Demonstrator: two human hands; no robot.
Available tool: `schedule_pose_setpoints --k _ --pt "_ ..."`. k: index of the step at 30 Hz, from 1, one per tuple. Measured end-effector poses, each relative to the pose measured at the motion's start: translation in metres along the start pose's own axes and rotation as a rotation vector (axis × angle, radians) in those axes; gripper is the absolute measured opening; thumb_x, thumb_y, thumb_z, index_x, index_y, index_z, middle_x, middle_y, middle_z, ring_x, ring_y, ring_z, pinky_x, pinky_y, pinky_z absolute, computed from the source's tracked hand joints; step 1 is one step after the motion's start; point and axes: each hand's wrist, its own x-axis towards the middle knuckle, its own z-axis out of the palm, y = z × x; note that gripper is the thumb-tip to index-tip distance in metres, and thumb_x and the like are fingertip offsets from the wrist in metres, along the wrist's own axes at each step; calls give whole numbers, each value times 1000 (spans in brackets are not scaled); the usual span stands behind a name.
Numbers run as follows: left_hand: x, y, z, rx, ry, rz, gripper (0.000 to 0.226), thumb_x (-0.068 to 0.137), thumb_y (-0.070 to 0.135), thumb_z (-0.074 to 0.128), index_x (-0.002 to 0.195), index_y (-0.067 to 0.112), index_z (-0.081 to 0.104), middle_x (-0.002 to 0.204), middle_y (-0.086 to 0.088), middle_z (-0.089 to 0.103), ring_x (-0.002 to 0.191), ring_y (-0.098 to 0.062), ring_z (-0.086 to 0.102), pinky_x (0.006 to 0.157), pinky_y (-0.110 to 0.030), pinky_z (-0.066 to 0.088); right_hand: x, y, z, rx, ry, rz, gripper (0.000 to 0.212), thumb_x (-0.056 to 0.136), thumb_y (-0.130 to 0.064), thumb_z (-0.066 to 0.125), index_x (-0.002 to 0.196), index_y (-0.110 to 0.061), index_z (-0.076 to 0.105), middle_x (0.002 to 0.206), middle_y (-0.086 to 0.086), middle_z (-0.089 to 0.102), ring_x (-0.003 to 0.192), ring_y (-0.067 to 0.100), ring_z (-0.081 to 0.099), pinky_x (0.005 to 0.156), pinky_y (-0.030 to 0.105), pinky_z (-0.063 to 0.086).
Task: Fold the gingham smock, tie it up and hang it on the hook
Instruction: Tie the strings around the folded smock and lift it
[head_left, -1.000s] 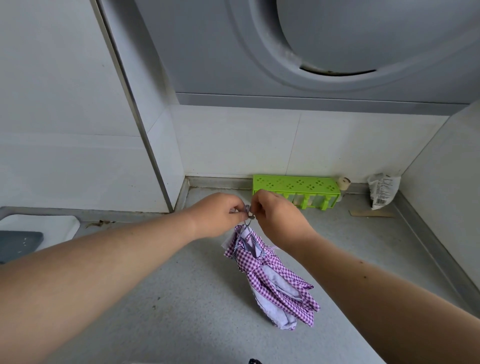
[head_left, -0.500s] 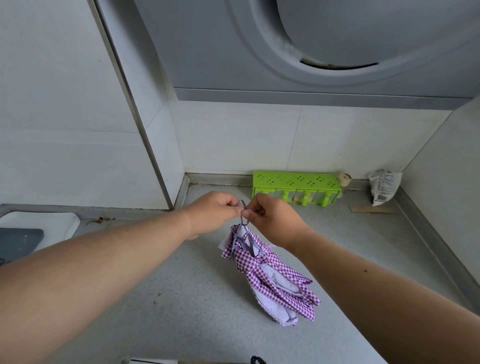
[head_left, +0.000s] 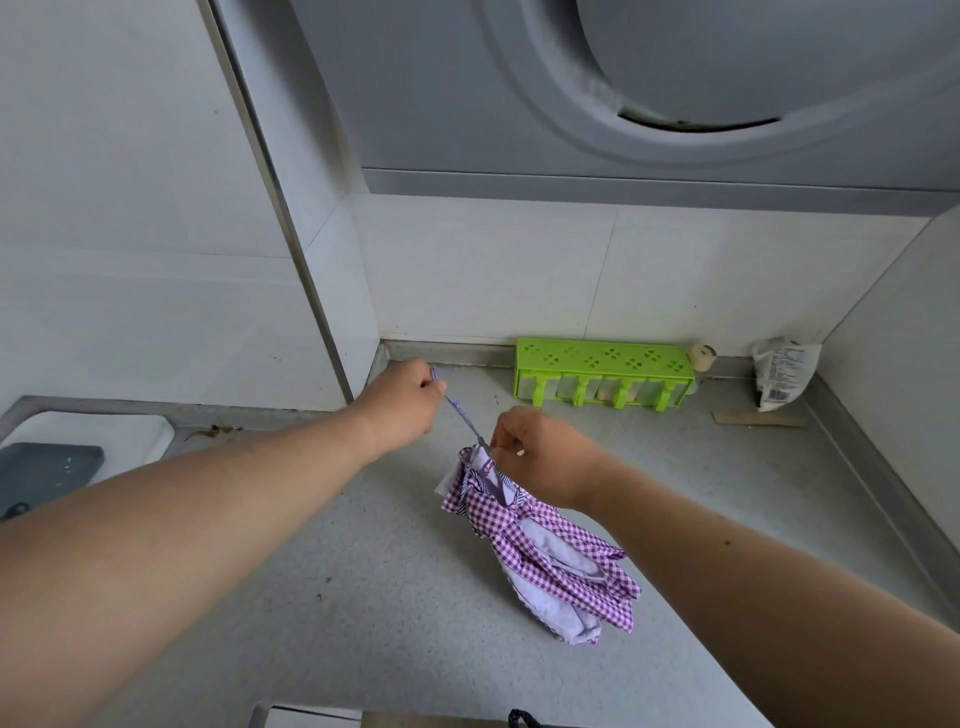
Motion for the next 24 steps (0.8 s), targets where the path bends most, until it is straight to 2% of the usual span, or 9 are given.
schedule_pose_setpoints --k 4,7,10,12,15,18,20,22,24 --pt "4 -9 -5 92 91 16 29 111 34 43 97 9 52 103 -23 70 82 -30 63 72 -39 47 0 1 2 -20 -29 4 10 95 -12 59 86 -15 61 94 0 60 84 20 60 73 34 48" --pt "2 -9 0 23 57 10 23 112 31 41 98 15 50 99 -9 72 90 -23 68 84 -46 56 1 -1 0 -22 -74 11 19 95 -13 58 79 -24 57 107 1 68 94 21 65 82 39 56" --pt "-2 -5 6 -131 -55 -29 18 115 29 37 108 21 52 101 3 77 98 -18 72 91 -48 60 1 1 1 166 -90 122 23 98 -20 55 79 -33 53 122 -3 72 100 20 71 88 44 59" --pt "-3 -4 9 -184 -107 -53 20 115 30 36 111 23 54 104 2 79 97 -18 75 97 -50 58 2 2 3 364 -74 189 14 99 -21 52 86 -25 54 113 2 75 94 25 75 85 53 61" --pt "-6 -2 14 -187 -204 -80 21 113 33 40 114 21 58 115 -4 75 104 -19 73 102 -48 54 4 -3 1 564 -40 235 15 105 -9 47 90 -11 48 99 12 76 89 31 76 88 56 61" --pt "-11 1 23 -120 -359 -26 23 102 39 63 116 21 63 119 -2 72 117 -18 67 103 -40 51 5 -6 -4 533 -5 208 15 104 -15 48 90 -16 51 93 13 75 92 34 76 89 59 59" --pt "-11 3 30 -66 -403 14 39 84 49 77 114 26 65 118 1 73 117 -17 68 107 -44 52 5 -6 -8 447 10 191 13 98 -29 52 85 -30 54 90 11 74 90 33 75 87 62 58" --pt "-11 5 34 3 -372 40 47 80 56 79 113 24 68 114 0 76 112 -19 71 106 -49 54 4 -7 -14 387 22 180 16 99 -28 53 84 -30 53 90 11 73 89 32 73 86 59 57" --pt "-6 6 35 -22 -323 58 41 86 53 77 108 18 72 104 -1 80 105 -20 74 103 -50 55 3 -11 -20 373 54 155 18 103 -22 53 85 -24 53 86 6 73 85 24 73 86 54 58"
